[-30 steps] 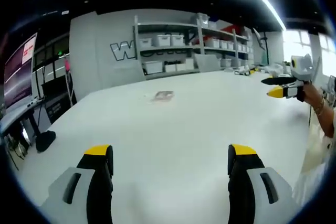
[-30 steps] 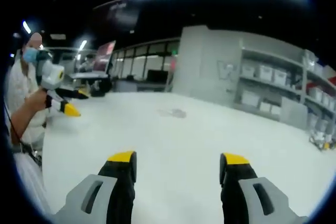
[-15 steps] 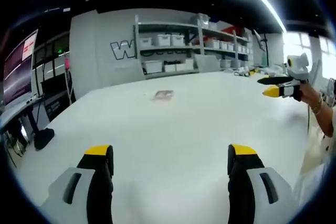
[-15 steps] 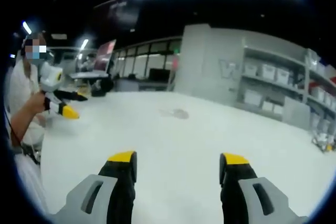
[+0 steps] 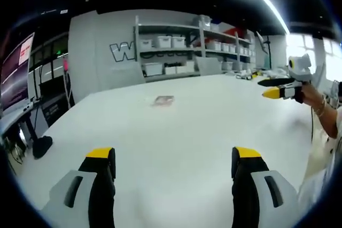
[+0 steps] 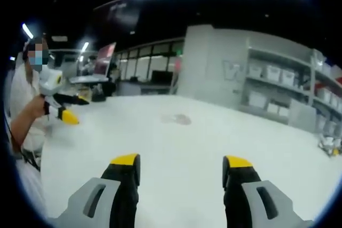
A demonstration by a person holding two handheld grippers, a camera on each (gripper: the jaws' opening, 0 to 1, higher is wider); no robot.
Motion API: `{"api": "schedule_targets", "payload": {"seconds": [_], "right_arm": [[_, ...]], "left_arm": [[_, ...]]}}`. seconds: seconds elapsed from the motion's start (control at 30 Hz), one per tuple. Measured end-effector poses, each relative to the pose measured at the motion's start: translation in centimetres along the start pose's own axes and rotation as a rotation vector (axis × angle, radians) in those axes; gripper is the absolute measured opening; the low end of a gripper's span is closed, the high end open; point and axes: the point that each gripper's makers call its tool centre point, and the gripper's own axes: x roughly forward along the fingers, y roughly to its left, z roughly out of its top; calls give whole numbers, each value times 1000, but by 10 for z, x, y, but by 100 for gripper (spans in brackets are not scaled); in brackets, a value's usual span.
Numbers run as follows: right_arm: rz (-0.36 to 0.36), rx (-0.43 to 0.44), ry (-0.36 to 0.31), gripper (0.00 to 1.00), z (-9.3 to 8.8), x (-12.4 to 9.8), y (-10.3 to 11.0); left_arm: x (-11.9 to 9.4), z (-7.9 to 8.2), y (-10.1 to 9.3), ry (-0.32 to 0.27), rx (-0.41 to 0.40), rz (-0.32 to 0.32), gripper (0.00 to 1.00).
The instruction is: Open the resealable bag by pulling the two sides of the seal apart until the entire bag opening is separated and visibly accessible.
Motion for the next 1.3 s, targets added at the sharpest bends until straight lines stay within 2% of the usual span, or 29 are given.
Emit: {"api": "schedule_targets", "payload": {"seconds": [0.5,0.7,1.0,1.3], "right_arm": [[36,27,27,60,-5,22,6],[45,40,31,60,-6,28,10],[56,49,47,60,-11,40,10],[70,34,71,60,-12,49,10]], "left_arm": [[2,-2,5,19,-36,2,88],[3,-3,9,34,-23,6,88],[14,-11,14,59,-37,1,88],[16,-8,16,54,-48,4,88]]}}
